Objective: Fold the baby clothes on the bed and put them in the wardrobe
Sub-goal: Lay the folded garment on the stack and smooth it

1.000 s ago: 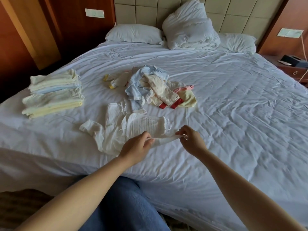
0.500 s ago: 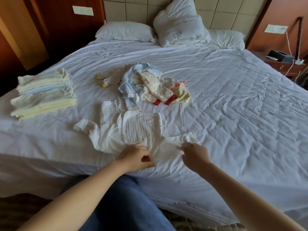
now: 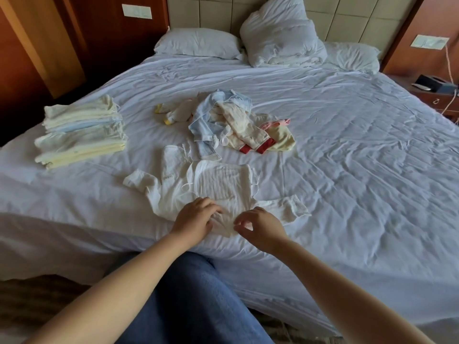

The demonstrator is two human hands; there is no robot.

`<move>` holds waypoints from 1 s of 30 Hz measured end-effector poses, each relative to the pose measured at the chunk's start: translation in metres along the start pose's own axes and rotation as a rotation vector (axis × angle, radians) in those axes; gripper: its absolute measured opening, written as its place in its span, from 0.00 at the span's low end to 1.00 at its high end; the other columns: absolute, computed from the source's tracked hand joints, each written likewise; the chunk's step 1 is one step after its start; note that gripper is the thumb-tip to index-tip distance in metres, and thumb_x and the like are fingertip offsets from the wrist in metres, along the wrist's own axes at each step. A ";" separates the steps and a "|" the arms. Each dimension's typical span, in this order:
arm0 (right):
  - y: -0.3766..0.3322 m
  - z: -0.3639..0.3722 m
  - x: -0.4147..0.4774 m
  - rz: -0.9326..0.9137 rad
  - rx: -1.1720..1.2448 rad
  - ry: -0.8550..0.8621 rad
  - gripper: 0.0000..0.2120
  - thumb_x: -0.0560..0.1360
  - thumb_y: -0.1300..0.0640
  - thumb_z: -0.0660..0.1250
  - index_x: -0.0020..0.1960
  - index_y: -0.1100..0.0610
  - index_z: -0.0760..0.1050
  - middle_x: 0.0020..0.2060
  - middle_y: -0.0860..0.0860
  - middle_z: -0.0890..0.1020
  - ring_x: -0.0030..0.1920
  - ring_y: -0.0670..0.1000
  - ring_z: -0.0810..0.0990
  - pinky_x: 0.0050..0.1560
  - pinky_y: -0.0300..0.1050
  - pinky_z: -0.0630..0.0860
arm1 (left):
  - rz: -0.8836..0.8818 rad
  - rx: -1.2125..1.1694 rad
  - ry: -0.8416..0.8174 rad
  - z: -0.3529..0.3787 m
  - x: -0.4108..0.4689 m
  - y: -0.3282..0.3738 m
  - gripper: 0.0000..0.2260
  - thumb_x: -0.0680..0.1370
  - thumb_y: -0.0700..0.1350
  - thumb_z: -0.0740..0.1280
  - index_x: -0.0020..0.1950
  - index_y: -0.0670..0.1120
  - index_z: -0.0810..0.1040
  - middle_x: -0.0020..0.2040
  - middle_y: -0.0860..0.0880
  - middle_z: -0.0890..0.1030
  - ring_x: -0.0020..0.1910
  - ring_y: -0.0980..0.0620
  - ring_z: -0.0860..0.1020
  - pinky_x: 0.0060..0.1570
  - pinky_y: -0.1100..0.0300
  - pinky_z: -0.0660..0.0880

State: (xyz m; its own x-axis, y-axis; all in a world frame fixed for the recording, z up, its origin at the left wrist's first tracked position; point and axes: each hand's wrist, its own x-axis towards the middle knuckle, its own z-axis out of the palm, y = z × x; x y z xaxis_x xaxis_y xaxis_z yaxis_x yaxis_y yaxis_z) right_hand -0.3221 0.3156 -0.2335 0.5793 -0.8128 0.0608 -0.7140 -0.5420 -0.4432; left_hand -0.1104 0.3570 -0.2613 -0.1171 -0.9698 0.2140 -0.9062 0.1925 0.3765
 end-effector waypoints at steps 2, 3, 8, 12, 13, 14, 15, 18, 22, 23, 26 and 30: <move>-0.012 0.004 0.007 0.073 -0.028 -0.045 0.11 0.74 0.40 0.66 0.46 0.46 0.82 0.41 0.43 0.83 0.52 0.45 0.75 0.49 0.43 0.74 | -0.004 0.030 0.033 0.001 0.001 0.000 0.19 0.69 0.34 0.69 0.57 0.51 0.80 0.54 0.55 0.76 0.55 0.53 0.74 0.51 0.62 0.69; -0.016 0.006 0.011 0.119 -0.058 -0.077 0.13 0.73 0.38 0.66 0.45 0.46 0.81 0.41 0.43 0.83 0.51 0.45 0.75 0.49 0.44 0.74 | -0.009 0.051 0.044 0.001 0.002 0.000 0.20 0.69 0.34 0.69 0.57 0.51 0.80 0.54 0.55 0.76 0.55 0.52 0.74 0.52 0.62 0.69; -0.024 0.012 0.019 0.184 -0.167 -0.136 0.12 0.69 0.42 0.69 0.48 0.47 0.79 0.43 0.45 0.79 0.52 0.48 0.76 0.49 0.44 0.72 | -0.006 0.070 0.073 0.000 0.003 -0.006 0.22 0.67 0.32 0.68 0.58 0.50 0.80 0.58 0.54 0.76 0.59 0.50 0.73 0.56 0.59 0.68; -0.015 0.010 0.016 0.122 -0.109 -0.180 0.06 0.67 0.47 0.70 0.42 0.47 0.78 0.42 0.45 0.78 0.46 0.47 0.74 0.45 0.40 0.66 | 0.012 0.038 0.038 0.001 0.003 -0.011 0.20 0.72 0.33 0.66 0.61 0.50 0.78 0.61 0.54 0.77 0.60 0.52 0.74 0.59 0.58 0.68; -0.011 0.009 0.015 0.099 -0.090 -0.192 0.05 0.66 0.48 0.70 0.40 0.46 0.76 0.41 0.45 0.79 0.47 0.47 0.75 0.45 0.40 0.66 | 0.019 0.042 0.030 0.001 0.003 -0.012 0.19 0.73 0.34 0.65 0.61 0.50 0.78 0.60 0.54 0.78 0.59 0.53 0.75 0.58 0.58 0.69; -0.007 0.008 0.014 0.077 -0.080 -0.205 0.05 0.66 0.48 0.70 0.38 0.46 0.75 0.40 0.45 0.80 0.47 0.46 0.75 0.45 0.40 0.65 | 0.031 0.056 0.026 0.001 0.003 -0.013 0.18 0.74 0.35 0.66 0.60 0.50 0.79 0.58 0.54 0.79 0.58 0.53 0.76 0.58 0.58 0.70; -0.005 0.007 0.013 0.058 -0.081 -0.220 0.05 0.67 0.48 0.70 0.37 0.46 0.74 0.39 0.43 0.79 0.47 0.46 0.74 0.45 0.40 0.66 | 0.048 0.075 0.028 0.002 0.003 -0.014 0.16 0.73 0.35 0.66 0.58 0.50 0.80 0.55 0.54 0.80 0.55 0.52 0.78 0.56 0.57 0.71; -0.003 0.006 0.013 -0.001 -0.097 -0.257 0.05 0.69 0.46 0.69 0.37 0.43 0.74 0.37 0.40 0.78 0.47 0.43 0.74 0.50 0.41 0.69 | 0.058 0.128 0.022 0.002 0.006 -0.015 0.11 0.71 0.35 0.69 0.47 0.50 0.83 0.46 0.54 0.81 0.48 0.51 0.79 0.48 0.57 0.73; 0.004 0.001 0.015 0.008 -0.022 -0.269 0.01 0.69 0.48 0.69 0.40 0.43 0.77 0.37 0.39 0.78 0.44 0.43 0.77 0.47 0.41 0.75 | 0.051 0.176 0.032 -0.006 0.010 -0.020 0.08 0.65 0.36 0.72 0.37 0.49 0.80 0.38 0.53 0.80 0.40 0.49 0.79 0.40 0.58 0.71; 0.007 0.000 0.015 0.029 -0.003 -0.257 0.02 0.69 0.49 0.69 0.42 0.44 0.78 0.38 0.40 0.78 0.43 0.42 0.77 0.45 0.42 0.77 | 0.047 0.201 0.022 -0.008 0.011 -0.021 0.07 0.65 0.37 0.73 0.36 0.49 0.79 0.38 0.53 0.79 0.40 0.49 0.78 0.41 0.57 0.71; 0.018 -0.002 0.010 0.058 0.022 -0.214 0.07 0.69 0.52 0.70 0.47 0.46 0.79 0.41 0.41 0.77 0.43 0.43 0.77 0.44 0.42 0.77 | 0.019 0.254 -0.009 -0.010 0.011 -0.021 0.03 0.69 0.41 0.70 0.37 0.49 0.80 0.40 0.53 0.79 0.44 0.49 0.77 0.45 0.56 0.71; 0.029 -0.006 0.008 0.109 0.022 -0.129 0.08 0.72 0.54 0.67 0.49 0.47 0.81 0.45 0.41 0.79 0.48 0.44 0.78 0.47 0.40 0.75 | -0.013 0.256 0.016 -0.008 0.017 -0.007 0.15 0.73 0.49 0.56 0.40 0.47 0.82 0.41 0.52 0.78 0.45 0.49 0.76 0.48 0.55 0.70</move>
State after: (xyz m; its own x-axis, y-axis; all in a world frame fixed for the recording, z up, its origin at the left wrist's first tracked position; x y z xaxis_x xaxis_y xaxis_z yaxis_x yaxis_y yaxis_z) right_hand -0.3407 0.2919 -0.2407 0.5458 -0.8316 -0.1032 -0.7672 -0.4464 -0.4606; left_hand -0.1028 0.3408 -0.2533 -0.1000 -0.9690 0.2260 -0.9811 0.1339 0.1398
